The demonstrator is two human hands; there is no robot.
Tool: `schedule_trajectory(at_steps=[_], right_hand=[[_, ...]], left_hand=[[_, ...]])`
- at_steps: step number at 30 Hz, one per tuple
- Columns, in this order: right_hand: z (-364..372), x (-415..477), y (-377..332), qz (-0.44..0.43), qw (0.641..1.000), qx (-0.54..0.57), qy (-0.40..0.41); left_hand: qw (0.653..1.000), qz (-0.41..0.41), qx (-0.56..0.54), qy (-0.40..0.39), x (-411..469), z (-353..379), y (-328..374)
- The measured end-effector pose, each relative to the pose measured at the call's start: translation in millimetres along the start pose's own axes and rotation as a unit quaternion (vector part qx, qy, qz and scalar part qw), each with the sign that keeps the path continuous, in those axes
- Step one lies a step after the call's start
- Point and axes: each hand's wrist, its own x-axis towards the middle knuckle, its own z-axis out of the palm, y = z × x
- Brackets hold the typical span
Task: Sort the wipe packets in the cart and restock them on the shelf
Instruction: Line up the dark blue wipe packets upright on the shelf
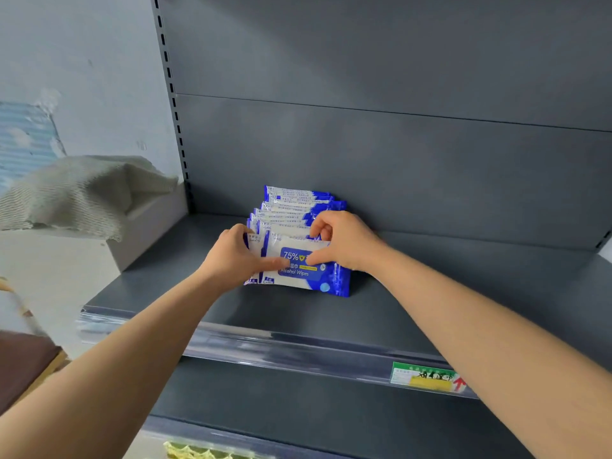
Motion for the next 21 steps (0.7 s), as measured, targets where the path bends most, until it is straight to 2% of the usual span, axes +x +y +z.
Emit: schedule_trajectory(at_steps=[2, 4, 6, 8, 11, 14, 17, 19, 21], right_hand=[[-8, 0, 5, 0.025, 0.999, 0.021, 0.042], [-27, -5, 23, 0.111, 0.991, -0.010, 0.070], [-46, -18, 46, 0.204, 0.973, -0.107, 0.030], [-53, -35, 60, 0.257, 0.952, -0.165, -0.033], [-49, -45, 68, 0.302, 0.949, -0.080, -0.036], [-53, -48, 63, 0.290, 0.957, 0.010, 0.017], [-72, -59, 48, 0.232, 0.964, 0.063, 0.115], [-82, -66, 30, 0.183, 0.963, 0.165, 0.105], [-77, -66, 12, 0.137, 0.971, 0.189, 0.044]], left_hand=[[0.999, 0.009, 0.052, 0.007, 2, 1, 0], [0.999, 0.005, 0.042, -0.001, 5, 1, 0], [0.999, 0.006, 0.035, -0.007, 8, 1, 0], [0.999, 0.005, 0.029, -0.016, 8, 0, 1], [1.000, 0.006, 0.018, -0.021, 10, 1, -1], [1.000, 0.011, 0.004, -0.028, 12, 0, -4], [0.999, 0.015, 0.001, -0.040, 12, -1, -5], [0.999, 0.023, -0.005, -0.049, 12, -3, -5], [0.997, 0.033, -0.014, -0.061, 11, -5, -6]])
